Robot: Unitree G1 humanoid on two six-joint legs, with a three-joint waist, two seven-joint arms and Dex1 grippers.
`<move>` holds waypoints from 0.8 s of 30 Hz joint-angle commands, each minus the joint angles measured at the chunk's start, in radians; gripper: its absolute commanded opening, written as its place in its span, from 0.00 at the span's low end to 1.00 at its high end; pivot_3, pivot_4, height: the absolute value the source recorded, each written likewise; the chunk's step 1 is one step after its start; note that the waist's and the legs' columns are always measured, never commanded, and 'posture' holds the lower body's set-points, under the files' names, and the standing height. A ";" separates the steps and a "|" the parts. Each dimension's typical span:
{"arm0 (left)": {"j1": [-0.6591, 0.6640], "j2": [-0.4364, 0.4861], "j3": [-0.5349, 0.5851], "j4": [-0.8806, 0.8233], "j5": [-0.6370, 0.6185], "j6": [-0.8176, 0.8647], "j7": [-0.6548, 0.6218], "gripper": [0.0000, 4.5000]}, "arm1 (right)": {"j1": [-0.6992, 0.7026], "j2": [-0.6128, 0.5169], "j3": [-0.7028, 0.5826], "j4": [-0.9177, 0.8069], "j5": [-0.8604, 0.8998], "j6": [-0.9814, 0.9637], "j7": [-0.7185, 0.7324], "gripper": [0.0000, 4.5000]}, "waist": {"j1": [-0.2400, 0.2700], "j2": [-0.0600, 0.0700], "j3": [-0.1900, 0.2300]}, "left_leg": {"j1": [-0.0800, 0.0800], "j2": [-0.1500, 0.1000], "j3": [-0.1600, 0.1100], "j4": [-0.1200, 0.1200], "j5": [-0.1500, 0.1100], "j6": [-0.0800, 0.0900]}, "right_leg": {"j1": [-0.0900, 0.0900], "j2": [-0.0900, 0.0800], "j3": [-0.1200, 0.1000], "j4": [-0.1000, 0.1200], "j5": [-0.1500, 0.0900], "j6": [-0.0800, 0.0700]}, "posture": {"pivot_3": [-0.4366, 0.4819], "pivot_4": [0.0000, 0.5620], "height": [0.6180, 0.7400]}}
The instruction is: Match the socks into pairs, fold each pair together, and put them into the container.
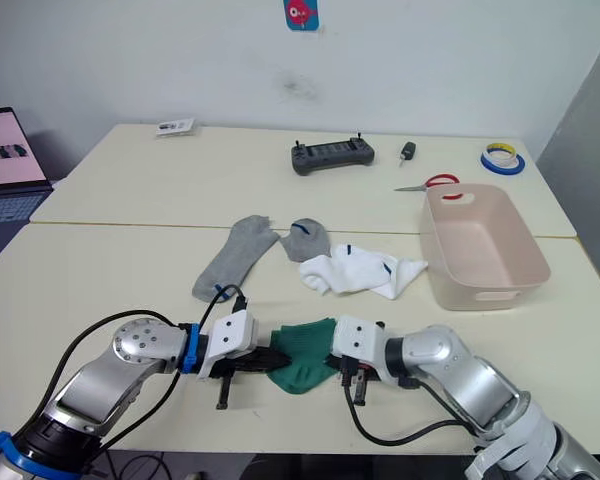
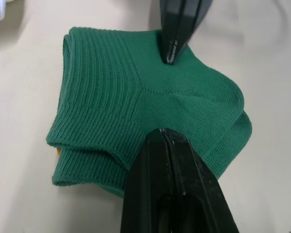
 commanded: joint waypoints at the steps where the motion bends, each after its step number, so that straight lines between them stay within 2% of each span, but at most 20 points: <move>1: 0.015 0.011 0.033 -0.014 -0.014 0.016 0.003 0.00 | 0.021 -0.015 -0.057 -0.020 0.007 -0.003 0.000 0.01 | 0.000 0.000 0.000 | 0.000 0.000 0.000 0.000 0.000 0.000 | 0.000 0.000 0.000 0.000 0.000 0.000 | 0.48 0.27 0.97; 7: -0.004 0.012 0.133 -0.140 -0.158 0.153 0.014 0.00 | 0.053 -0.017 -0.161 -0.092 0.078 0.046 0.005 0.01 | 0.000 0.000 0.000 | -0.001 0.000 0.000 0.000 0.000 0.000 | 0.000 0.000 0.000 0.000 0.000 0.000 | 0.48 0.27 0.97; 11: 0.012 0.012 0.124 -0.115 -0.136 0.156 0.017 0.00 | 0.084 0.006 -0.226 -0.119 0.111 0.125 -0.043 0.01 | 0.000 0.000 0.000 | -0.001 0.000 0.000 0.000 0.000 0.000 | 0.000 0.000 0.000 0.000 0.000 0.000 | 0.48 0.27 0.97; 12: 0.020 0.005 0.115 -0.096 -0.130 0.160 0.021 0.00 | 0.080 0.014 -0.245 -0.125 0.144 0.195 -0.050 0.05 | 0.000 0.000 0.000 | -0.001 0.000 0.000 0.000 0.000 0.000 | 0.000 0.000 0.000 0.000 0.000 0.000 | 0.48 0.27 0.97; 15: 0.032 -0.008 0.090 -0.042 -0.105 0.148 0.026 0.00 | 0.046 0.038 -0.299 -0.136 0.262 0.370 -0.033 0.21 | -0.001 0.000 0.000 | 0.000 0.000 0.000 0.000 0.000 0.000 | 0.000 0.000 0.000 0.000 0.000 0.000 | 0.48 0.27 0.97; 20: 0.030 -0.023 0.066 0.032 -0.062 0.109 0.026 0.00 | -0.040 0.096 -0.370 -0.098 0.376 0.607 -0.076 0.60 | 0.000 0.000 0.000 | 0.000 0.000 0.000 0.000 0.000 0.000 | 0.000 0.000 0.000 0.000 0.000 0.000 | 0.48 0.27 0.97; 24: 0.051 -0.020 0.062 0.049 -0.047 0.088 0.026 0.00 | -0.100 0.137 -0.365 -0.045 0.403 0.726 -0.128 0.91 | -0.001 0.000 0.000 | 0.000 0.000 0.000 0.000 0.000 0.000 | 0.000 0.000 0.000 0.000 0.000 0.000 | 0.48 0.27 0.97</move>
